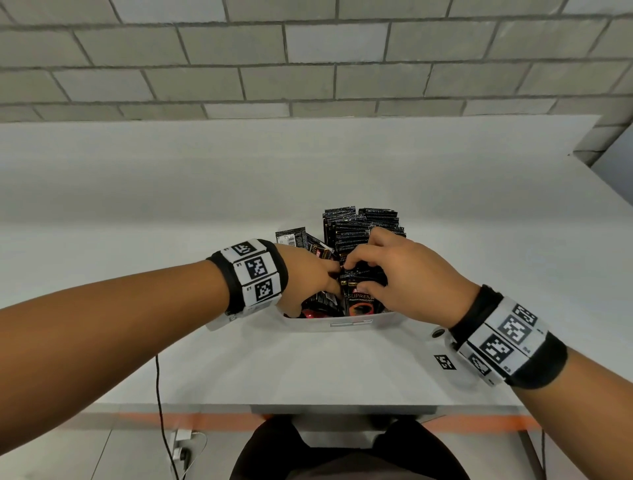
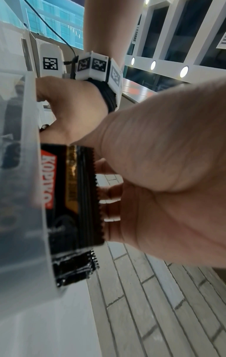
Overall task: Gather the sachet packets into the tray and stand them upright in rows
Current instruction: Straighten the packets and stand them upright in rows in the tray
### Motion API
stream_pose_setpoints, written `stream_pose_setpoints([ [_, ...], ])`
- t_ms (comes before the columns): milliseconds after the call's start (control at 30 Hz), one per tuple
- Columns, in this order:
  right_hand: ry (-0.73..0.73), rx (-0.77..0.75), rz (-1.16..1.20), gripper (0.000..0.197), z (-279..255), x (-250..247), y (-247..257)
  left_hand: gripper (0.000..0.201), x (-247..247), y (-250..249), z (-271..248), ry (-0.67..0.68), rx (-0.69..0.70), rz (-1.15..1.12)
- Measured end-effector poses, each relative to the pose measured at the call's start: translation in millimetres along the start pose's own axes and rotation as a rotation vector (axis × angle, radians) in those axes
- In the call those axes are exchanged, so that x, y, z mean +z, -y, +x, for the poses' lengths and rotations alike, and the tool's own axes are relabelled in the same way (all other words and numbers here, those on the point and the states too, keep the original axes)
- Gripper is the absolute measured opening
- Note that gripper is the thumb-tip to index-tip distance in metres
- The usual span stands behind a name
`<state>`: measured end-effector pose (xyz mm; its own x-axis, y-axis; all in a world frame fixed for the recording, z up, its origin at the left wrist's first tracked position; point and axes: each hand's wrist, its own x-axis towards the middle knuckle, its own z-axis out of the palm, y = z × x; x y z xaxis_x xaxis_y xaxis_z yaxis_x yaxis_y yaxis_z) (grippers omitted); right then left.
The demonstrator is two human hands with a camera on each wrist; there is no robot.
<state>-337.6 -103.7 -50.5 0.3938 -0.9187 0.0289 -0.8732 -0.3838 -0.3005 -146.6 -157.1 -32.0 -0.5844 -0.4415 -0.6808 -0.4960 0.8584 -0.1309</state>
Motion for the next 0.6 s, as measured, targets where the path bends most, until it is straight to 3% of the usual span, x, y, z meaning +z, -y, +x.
stream_pose_setpoints([
  [133,0.003,0.000,-0.005,0.034,0,0,0,0.057,9,8,-2,-0.083,0.063,-0.047],
  [267,0.002,-0.003,-0.009,0.033,0,-1,1,0.046,13,13,-2,-0.079,0.109,-0.037],
  [367,0.005,-0.010,-0.005,0.034,0,-2,1,0.043,15,22,-11,-0.213,0.132,-0.100],
  [500,0.029,-0.023,0.023,0.039,-2,-6,0,0.041,21,32,-42,-0.519,0.039,-0.487],
  [600,0.065,-0.039,0.078,0.047,-6,-10,-1,0.039,32,27,-63,-0.729,-0.077,-1.016],
])
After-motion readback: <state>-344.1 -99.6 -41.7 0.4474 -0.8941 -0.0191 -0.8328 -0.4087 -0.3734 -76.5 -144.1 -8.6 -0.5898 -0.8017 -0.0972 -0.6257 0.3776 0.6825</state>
